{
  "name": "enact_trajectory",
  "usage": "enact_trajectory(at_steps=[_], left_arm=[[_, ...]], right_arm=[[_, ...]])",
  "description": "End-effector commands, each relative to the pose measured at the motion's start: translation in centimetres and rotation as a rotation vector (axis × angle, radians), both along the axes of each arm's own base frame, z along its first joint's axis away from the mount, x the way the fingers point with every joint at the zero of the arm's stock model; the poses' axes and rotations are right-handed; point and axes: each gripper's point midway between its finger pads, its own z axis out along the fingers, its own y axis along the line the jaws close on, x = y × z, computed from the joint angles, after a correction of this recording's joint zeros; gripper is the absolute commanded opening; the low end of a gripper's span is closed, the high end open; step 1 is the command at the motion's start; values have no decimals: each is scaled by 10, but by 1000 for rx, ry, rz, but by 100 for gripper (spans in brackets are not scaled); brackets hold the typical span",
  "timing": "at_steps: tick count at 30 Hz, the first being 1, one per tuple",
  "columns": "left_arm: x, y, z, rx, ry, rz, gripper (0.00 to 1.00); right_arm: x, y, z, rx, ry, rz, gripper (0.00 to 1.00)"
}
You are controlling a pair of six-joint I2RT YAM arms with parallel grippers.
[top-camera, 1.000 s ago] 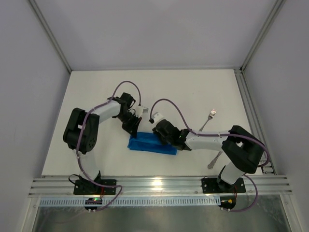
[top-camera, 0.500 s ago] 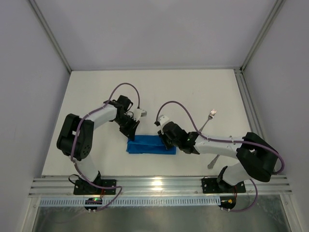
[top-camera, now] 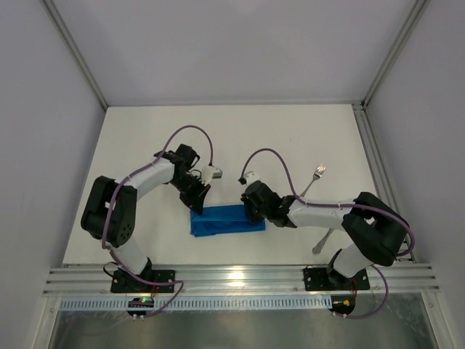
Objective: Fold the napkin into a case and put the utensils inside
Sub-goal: Fold the 2/3-rectangle-folded napkin at the center of the board, then move the smaller rectangle-folded napkin to the center of the board.
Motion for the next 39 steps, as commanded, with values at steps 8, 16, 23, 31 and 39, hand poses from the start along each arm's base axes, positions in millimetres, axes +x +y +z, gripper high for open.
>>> enact_trajectory(at_steps=[8,16,23,31,39], left_arm=[[-31,6,-25,65,74,-77,0],[-23,1,-20,52,50,-66,0],[-23,-2,-17,34,56,-68,0],[-24,-3,-16,24,68,-66,0],[-25,-4,-12,12,80,-59,0]], right_arm=[[0,3,9,16,35,-45,16],[-4,18,78,94,-190,127,19],[-53,73,69,219,-226,392,9],[-60,95,32,265,-133,380,4],[-63,94,-6,213,-13,300,4]])
